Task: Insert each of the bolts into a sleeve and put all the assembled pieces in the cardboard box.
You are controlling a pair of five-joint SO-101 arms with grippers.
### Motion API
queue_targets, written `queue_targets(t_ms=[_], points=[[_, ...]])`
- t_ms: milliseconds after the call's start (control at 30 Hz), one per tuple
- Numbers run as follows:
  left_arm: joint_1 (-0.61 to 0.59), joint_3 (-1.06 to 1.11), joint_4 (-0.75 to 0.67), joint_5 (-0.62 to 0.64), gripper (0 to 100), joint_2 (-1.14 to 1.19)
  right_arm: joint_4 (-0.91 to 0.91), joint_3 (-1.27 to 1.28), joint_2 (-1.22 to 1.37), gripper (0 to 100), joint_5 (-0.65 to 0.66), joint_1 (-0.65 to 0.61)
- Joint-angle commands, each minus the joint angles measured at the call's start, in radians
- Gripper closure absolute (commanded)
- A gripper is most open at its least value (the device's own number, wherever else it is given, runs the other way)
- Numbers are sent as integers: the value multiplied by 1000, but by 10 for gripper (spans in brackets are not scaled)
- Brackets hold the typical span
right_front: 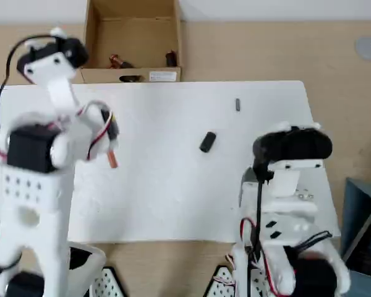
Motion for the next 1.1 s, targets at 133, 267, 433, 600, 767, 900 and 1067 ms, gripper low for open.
queue_targets(t_ms=[133, 267, 433, 600, 767, 900, 1067], points=[[-3, 489, -315, -51, 999, -412, -219, 278, -259, 989, 58, 13], [6, 727, -474, -51, 999, -610, -275, 372, -321, 989, 60, 5], [8, 939, -632, -48, 999, -816, -330, 430, -331, 989, 75, -120], [51, 1080, -755, -49, 999, -981, -445, 495, -331, 989, 78, -274], [161, 1163, -809, -46, 999, -1135, -523, 545, -331, 989, 80, -427], [199, 1209, -867, -44, 999, -1245, -552, 568, -331, 989, 80, -507], [195, 1204, -933, -35, 999, -1251, -559, 578, -331, 989, 81, -572]])
